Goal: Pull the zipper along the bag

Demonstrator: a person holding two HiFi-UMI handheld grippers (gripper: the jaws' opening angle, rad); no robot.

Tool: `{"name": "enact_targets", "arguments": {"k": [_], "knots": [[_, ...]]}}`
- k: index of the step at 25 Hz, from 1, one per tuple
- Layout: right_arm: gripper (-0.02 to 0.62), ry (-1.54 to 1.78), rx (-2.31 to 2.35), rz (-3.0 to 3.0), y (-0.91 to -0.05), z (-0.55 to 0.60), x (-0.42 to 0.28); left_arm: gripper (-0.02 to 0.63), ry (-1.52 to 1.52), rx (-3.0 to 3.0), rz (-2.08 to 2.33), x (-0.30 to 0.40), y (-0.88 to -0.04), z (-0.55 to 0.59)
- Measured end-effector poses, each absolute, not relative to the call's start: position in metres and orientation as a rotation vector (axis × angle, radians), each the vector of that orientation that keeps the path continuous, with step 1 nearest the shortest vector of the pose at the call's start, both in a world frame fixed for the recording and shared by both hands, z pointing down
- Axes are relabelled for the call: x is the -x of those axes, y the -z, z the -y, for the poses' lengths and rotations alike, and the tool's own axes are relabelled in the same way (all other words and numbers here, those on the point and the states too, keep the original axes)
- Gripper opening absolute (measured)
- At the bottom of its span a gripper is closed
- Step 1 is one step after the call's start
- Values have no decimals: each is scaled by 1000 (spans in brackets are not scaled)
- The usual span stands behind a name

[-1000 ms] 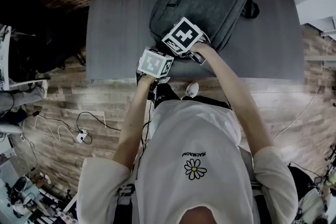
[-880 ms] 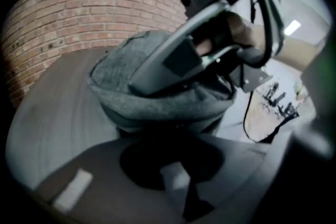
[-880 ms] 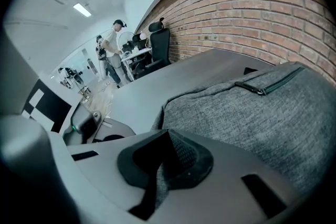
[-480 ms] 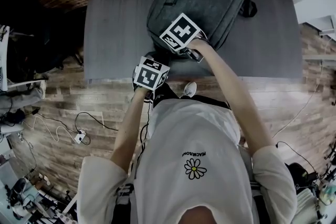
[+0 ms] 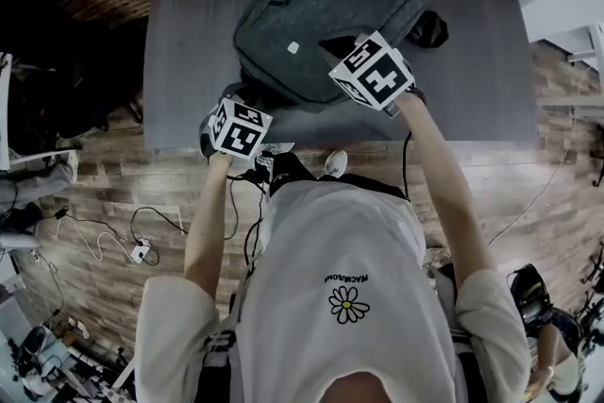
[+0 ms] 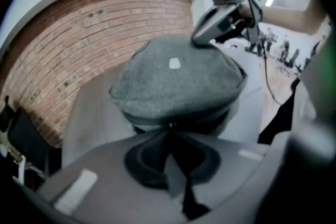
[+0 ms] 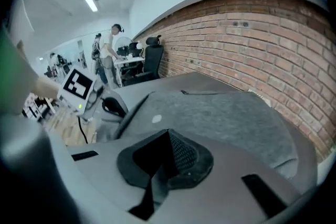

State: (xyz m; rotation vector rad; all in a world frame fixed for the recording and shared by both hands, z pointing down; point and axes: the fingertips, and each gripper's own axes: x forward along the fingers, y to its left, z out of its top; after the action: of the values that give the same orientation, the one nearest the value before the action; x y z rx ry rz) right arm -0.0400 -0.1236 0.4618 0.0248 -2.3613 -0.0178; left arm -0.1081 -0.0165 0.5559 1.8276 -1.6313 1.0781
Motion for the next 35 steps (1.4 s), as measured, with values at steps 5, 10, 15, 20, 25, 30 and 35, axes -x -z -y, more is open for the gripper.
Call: {"name": "enact_targets", "arguments": {"k": [5,10,15,20,25,30,35], "knots": [[2,-118,9,2416,-467,120,53,6,-1241,-1645,1672,189,-554,3],[0,-189,-23,2408,-482,114,72,6,-1352,-1722,1363,189,-561,-14],[0,-301,-55,2374,-493,116,79,8,-1007,-1822,933,151,-557,-31],[0,-316,-115,2377,-498,120,80,6,-880,-1858,914,113,-558,-31],[0,-313,-108,2364,-499,119,81,6,-916,-1906,820,82,-552,-41],[0,-289,-106,2366,-497,120,80,5,-1209,-1888,820,91,-547,-48],[0,-290,-103,2369,-497,120,81,5,-1428,-1872,719,95,-538,-49]]}}
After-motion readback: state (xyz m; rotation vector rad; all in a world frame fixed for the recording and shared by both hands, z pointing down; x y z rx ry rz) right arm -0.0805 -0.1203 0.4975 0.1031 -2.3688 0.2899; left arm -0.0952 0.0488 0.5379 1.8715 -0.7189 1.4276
